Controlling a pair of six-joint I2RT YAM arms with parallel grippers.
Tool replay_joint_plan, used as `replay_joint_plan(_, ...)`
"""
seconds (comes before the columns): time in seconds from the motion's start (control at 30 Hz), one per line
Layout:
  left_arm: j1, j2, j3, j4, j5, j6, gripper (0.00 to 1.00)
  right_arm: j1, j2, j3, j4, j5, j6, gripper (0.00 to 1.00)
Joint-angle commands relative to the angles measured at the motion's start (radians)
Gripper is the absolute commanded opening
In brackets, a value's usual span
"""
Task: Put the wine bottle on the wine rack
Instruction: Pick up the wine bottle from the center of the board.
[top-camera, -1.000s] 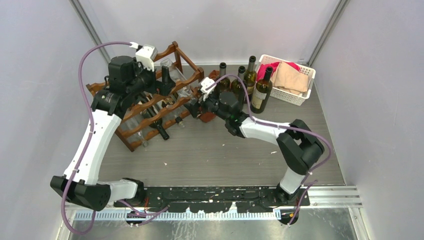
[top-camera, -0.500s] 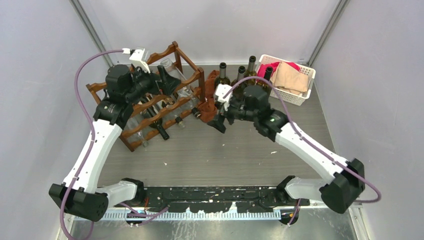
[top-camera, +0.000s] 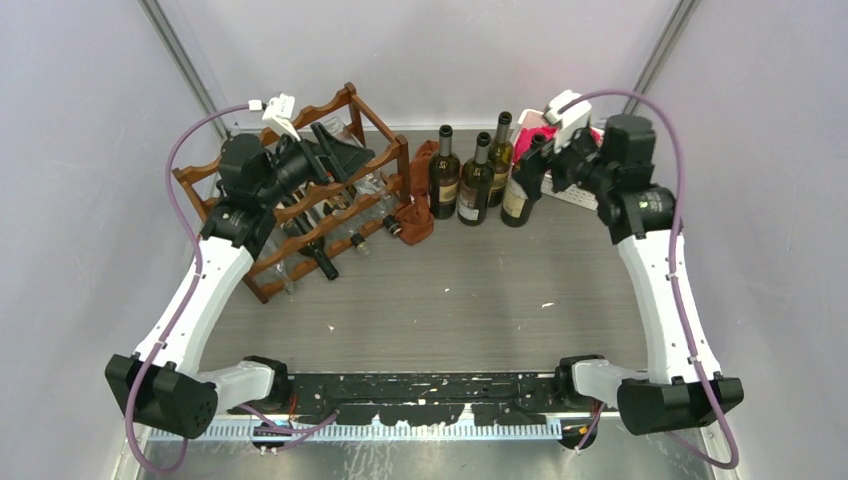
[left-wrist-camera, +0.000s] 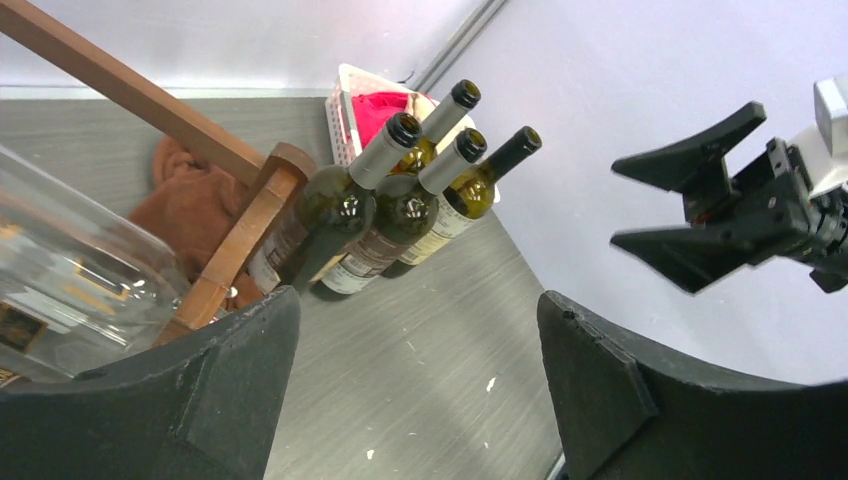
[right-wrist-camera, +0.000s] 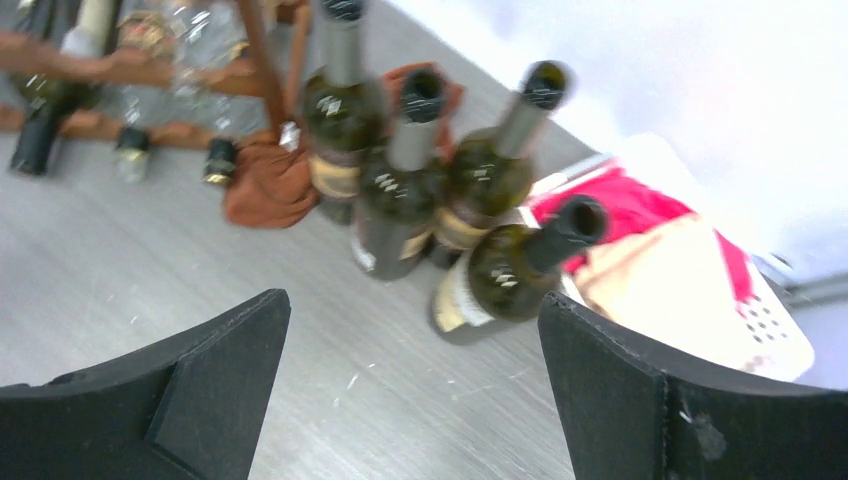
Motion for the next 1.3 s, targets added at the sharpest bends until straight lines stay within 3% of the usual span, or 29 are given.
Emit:
replay_joint_plan(0.0, -0.02, -0.014, 0.014, 0.055, 0.039, -0.074, 0.87, -0.114, 0.047, 0.143, -0.026, -0.023, 0.084, 1.0)
replay_joint_plan(0.3, -0.042, -0.064, -0.037, 0.054, 0.017, -0.068, 0.87, -0.148, 0.308, 0.44, -0.307, 0.062, 0.021, 1.0)
replay_joint_plan(0.53, -0.041, -0.103, -0.046, 0.0, 0.022, -0.028, 0.87, -0.147, 0.508, 0.61, -0.432, 0.098, 0.005, 1.0)
replay_joint_plan(0.8, -0.041, -0.135, -0.058, -0.013, 0.026, -0.024, 0.87, -0.115, 0.625, 0.669, -0.381, 0.166, 0.015, 0.92)
replay_joint_plan(1.07, -0.041, -0.15, -0.057, -0.052, 0.048, -0.015, 0.87, -0.092, 0.676, 0.678, -0.362, 0.222, 0.048, 0.66)
replay_joint_plan(1.23, -0.041, -0.145, -0.052, -0.054, 0.086, -0.013, 0.86, -0.093, 0.651, 0.667, -0.375, 0.209, 0.055, 0.17)
replay_joint_plan(1.27, -0.041, -0.143, -0.049, -0.053, 0.097, -0.009, 0.86, -0.093, 0.636, 0.659, -0.376, 0.212, 0.053, 0.11)
